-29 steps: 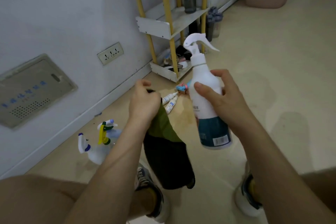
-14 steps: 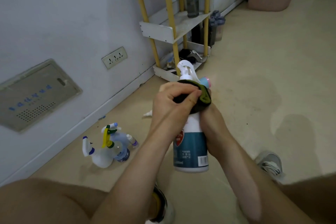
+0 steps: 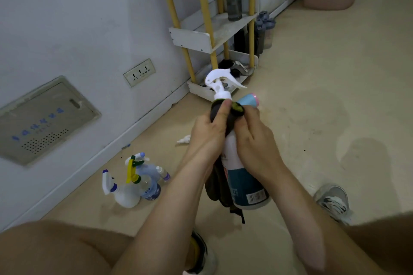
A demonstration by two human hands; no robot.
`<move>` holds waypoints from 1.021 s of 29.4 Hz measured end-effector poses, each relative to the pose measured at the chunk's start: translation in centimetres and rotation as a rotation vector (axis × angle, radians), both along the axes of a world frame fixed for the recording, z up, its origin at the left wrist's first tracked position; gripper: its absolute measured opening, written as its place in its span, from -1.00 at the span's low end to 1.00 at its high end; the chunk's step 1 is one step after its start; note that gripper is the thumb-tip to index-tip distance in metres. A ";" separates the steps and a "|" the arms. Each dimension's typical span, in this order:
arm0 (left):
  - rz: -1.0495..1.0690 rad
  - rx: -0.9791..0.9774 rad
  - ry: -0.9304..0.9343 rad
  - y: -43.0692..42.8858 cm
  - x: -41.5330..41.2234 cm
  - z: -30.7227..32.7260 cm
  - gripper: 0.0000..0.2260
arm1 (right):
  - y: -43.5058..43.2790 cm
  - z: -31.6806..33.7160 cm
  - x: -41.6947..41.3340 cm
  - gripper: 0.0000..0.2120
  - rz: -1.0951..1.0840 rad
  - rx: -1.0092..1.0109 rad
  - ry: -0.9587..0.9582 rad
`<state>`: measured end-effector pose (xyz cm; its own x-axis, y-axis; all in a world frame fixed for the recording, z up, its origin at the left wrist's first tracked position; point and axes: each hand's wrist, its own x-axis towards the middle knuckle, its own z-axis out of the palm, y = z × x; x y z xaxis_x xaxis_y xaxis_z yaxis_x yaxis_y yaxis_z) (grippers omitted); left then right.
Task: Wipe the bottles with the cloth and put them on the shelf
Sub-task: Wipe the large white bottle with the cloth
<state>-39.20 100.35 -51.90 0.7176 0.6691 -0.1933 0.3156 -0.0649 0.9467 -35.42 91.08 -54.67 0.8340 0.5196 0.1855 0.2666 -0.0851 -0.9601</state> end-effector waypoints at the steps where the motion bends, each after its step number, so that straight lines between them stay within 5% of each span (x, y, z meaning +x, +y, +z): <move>1: 0.037 0.026 -0.020 0.3 0.1 0.0 -0.55 | 0.0 0.1 0.0 -0.81 0.050 -0.017 0.015; 6: 0.192 0.119 -0.085 1.9 0.9 0.6 -0.54 | 0.0 -0.3 -0.4 -0.94 0.213 -0.059 0.106; 9: 0.252 0.223 -0.154 3.2 0.9 0.3 -0.74 | 0.0 -0.4 -0.8 -0.63 0.227 -0.191 -0.010; 12: 0.226 0.376 -0.065 4.3 0.4 0.5 -0.47 | -0.1 -0.2 -1.2 -0.41 0.209 -0.313 -0.124; 16: 0.087 0.625 -0.060 4.5 0.3 0.7 -0.88 | 0.1 -1.0 -1.6 -0.45 0.195 -0.236 0.007; 23: 0.229 0.771 -0.203 6.3 0.5 0.9 -0.61 | 0.6 -0.6 -1.2 -0.78 0.343 0.079 0.288; 25: 0.260 0.649 -0.186 6.3 0.6 0.3 -0.56 | 0.3 -0.5 -1.0 -0.76 0.378 0.104 0.361; 28: 0.468 0.037 -0.327 7.3 0.0 -0.1 -0.61 | -0.2 -0.5 -0.3 -0.69 0.382 0.137 0.499; 30: 0.485 -0.389 -0.477 8.3 -0.5 0.4 -0.71 | -0.4 -0.6 0.3 -0.64 0.387 0.040 0.422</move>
